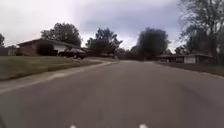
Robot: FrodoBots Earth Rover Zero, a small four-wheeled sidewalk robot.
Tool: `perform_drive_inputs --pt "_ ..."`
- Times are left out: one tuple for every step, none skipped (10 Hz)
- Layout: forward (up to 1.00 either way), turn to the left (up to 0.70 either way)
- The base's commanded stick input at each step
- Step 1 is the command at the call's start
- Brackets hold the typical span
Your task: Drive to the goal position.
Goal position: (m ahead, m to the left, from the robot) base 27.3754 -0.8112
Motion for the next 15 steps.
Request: perform_drive_inputs --pt "0.70 0.00" --pt "0.70 0.00" --pt "0.70 0.00" --pt "0.70 0.00" --pt "0.70 0.00" --pt "0.70 0.00" --pt "0.70 0.00" --pt "0.70 0.00" --pt "0.70 0.00" --pt "0.70 0.00" --pt "0.70 0.00" --pt "0.70 0.00" --pt "0.70 0.00" --pt "0.70 0.00" --pt "0.70 0.00"
